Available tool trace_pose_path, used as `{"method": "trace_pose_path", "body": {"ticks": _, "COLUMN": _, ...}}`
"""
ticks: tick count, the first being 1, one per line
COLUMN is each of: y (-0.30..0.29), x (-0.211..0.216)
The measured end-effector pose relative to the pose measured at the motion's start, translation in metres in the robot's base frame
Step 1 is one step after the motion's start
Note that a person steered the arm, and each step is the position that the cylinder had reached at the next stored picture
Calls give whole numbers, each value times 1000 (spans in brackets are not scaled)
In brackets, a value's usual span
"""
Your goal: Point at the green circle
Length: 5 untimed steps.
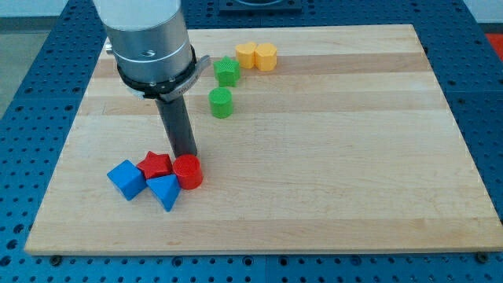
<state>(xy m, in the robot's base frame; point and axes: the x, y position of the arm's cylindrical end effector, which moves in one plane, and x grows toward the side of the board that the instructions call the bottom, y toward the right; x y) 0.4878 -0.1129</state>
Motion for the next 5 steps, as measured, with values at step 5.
{"method": "trace_pose_path", "body": {"ticks": 5, "y": 90, "x": -84}}
